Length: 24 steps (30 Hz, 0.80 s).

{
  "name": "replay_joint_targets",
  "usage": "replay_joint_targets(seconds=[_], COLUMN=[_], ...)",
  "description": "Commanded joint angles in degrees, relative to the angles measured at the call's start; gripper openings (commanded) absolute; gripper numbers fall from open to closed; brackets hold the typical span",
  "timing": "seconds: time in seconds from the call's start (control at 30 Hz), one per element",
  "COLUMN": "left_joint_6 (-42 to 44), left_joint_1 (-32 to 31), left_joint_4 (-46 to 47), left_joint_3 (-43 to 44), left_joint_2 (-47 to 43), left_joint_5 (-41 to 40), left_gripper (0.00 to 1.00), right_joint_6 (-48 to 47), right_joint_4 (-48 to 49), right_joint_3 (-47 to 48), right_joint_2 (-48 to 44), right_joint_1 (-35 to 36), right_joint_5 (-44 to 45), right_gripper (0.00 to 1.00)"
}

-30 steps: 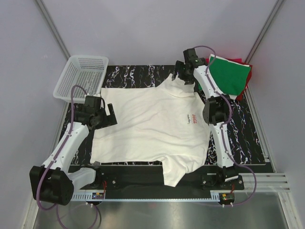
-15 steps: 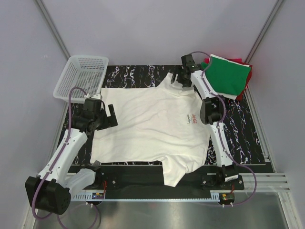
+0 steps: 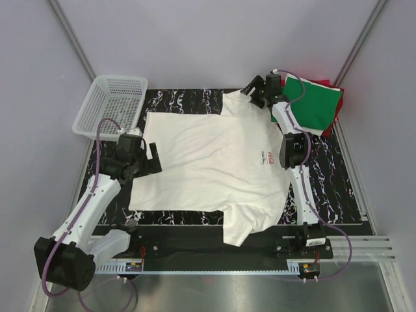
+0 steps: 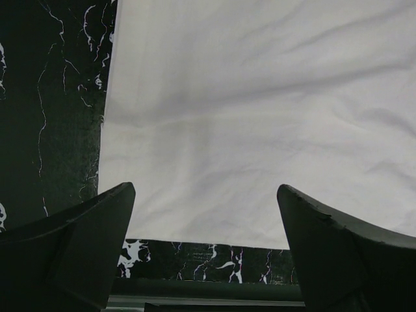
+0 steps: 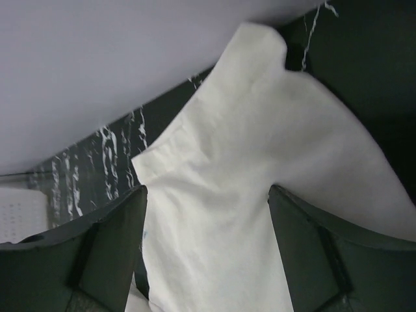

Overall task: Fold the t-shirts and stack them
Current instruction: Flatten the tshirt out

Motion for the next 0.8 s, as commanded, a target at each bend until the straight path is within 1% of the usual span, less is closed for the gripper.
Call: replay_joint_targets(seconds=[0.0, 0.03, 0.07, 0.1, 0.13, 0.27, 0.3, 0.33, 0.37, 0.4, 0.43, 0.47, 0.5, 0.53, 0.57, 0.6, 0.63, 0.67, 0.7, 0.73, 0.77], left_joint_6=[-0.51, -0.69, -0.6, -0.69, -0.77, -0.95, -0.95, -0.95, -0.95, -0.95, -0.95, -0.86, -0.86, -0.86, -0.95, -0.86, -0.86, -0.86, -0.86, -0.86, -0.95], left_joint_1=[-0.85, -1.03, -1.2, -1.47, -1.56, -1.73, -1.73, -1.73, -1.73, -1.73, -1.73, -1.73, -1.73, -1.73, -1.73, -1.73, -1.73, -1.82, -1.91, -2.0, -2.26], left_joint_4=[0.94, 0.94, 0.94, 0.86, 0.85, 0.85, 0.85, 0.85, 0.94, 1.03, 1.12, 1.29, 1.38, 1.47, 1.38, 1.29, 1.21, 1.21, 1.29, 1.29, 1.47], left_joint_3=[0.17, 0.17, 0.17, 0.25, 0.25, 0.34, 0.34, 0.34, 0.34, 0.34, 0.26, 0.17, 0.25, 0.25, 0.34, 0.26, 0.43, 0.34, 0.34, 0.17, 0.08], left_joint_2=[0.58, 0.76, 0.67, 0.76, 0.76, 0.23, -0.2, -0.47, -0.73, -1.52, -1.61, -2.05, -1.97, -1.97, -1.62, -1.27, -1.17, -1.09, -1.09, -1.09, -1.35], left_joint_5=[-2.0, -2.35, -2.36, -2.44, -2.71, -3.06, -3.23, -3.32, -3.41, -3.59, -3.67, -3.67, -3.59, -3.67, -3.5, -3.5, -3.41, -3.32, -3.06, -2.97, -2.97], left_gripper=[0.98, 0.98, 0.98, 0.98, 0.98, 0.98, 0.98, 0.98, 0.98, 0.98, 0.98, 0.99, 0.98, 0.99, 0.99, 0.99, 0.99, 0.98, 0.98, 0.98, 0.98], right_joint_6=[5.8, 6.59, 6.85, 7.03, 7.03, 5.81, 4.5, 3.79, 3.08, 1.69, 1.06, 0.53, -0.69, -1.31, -2.01, -4.46, -5.7, -6.67, -7.9, -7.39, -5.55], right_joint_4=[14.21, 18.86, 20.47, 21.27, 24.49, 26.55, 26.29, 25.59, 24.97, 22.36, 20.42, 19.18, 17.69, 14.71, 13.73, 10.67, 8.29, 5.66, -0.03, -2.87, -5.51], right_joint_3=[0.6, 0.94, 1.29, 1.47, 0.87, -2.56, -4.57, -6.07, -7.65, -11.06, -13.44, -16.43, -23.42, -27.66, -32.23, -41.06, -45.24, -49.29, -57.07, -61.24, -65.8], right_joint_2=[3.96, 3.35, 2.91, 2.13, 1.07, -8.5, -10.6, -15.24, -17.81, -20.53, -26.39, -29.75, -33.27, -40.78, -44.78, -48.73, -56.51, -60.33, -64.2, -71.72, -75.54], right_joint_1=[-0.34, -0.34, -0.34, -0.26, -0.17, 1.06, 2.11, 2.64, 3.34, 3.96, 5.35, 6.15, 6.86, 8.78, 9.84, 11.33, 12.56, 15.71, 17.22, 18.54, 20.64], right_joint_5=[-2.4, -4.24, -4.86, -5.65, -6.71, -15.05, -16.37, -18.47, -19.1, -19.46, -19.63, -19.46, -19.02, -16.93, -15.52, -14.29, -10.01, -6.92, -4.28, 1.75, 4.77], right_gripper=[0.84, 0.85, 0.86, 0.9, 0.92, 1.0, 0.99, 1.0, 1.0, 1.0, 1.0, 1.0, 1.0, 1.0, 1.0, 1.0, 1.0, 1.0, 1.0, 1.0, 1.0])
